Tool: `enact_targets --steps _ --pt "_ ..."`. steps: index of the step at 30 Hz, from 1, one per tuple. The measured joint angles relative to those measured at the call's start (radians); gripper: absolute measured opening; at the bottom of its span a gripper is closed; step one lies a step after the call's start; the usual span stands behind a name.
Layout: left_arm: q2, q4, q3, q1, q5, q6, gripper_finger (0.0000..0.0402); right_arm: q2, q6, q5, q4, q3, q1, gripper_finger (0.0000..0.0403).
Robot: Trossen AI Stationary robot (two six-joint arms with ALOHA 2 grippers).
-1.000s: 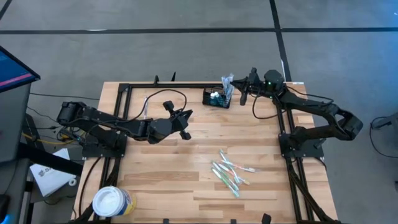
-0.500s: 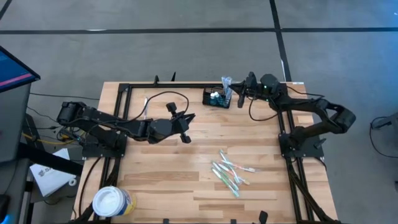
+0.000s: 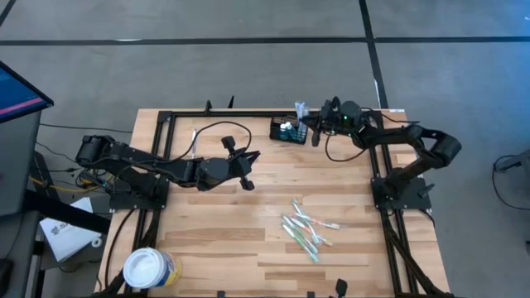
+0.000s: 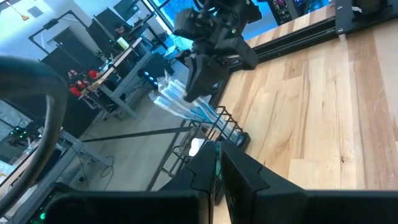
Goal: Pick & Place toothbrushing station
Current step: Put the blue toothbrush into the mesh organizer
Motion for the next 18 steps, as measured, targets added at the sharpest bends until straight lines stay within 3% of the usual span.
enact_targets --steps 8,18 --pt "0.0 0.0 0.0 0.0 0.0 0.0 0.0017 -0.003 0.005 -0.065 -0.019 0.0 -0.009 0.0052" --pt "0.0 0.0 0.0 0.0 -0.001 0.0 0.0017 -0.003 0.019 -0.078 -0.051 0.0 -0.035 0.006"
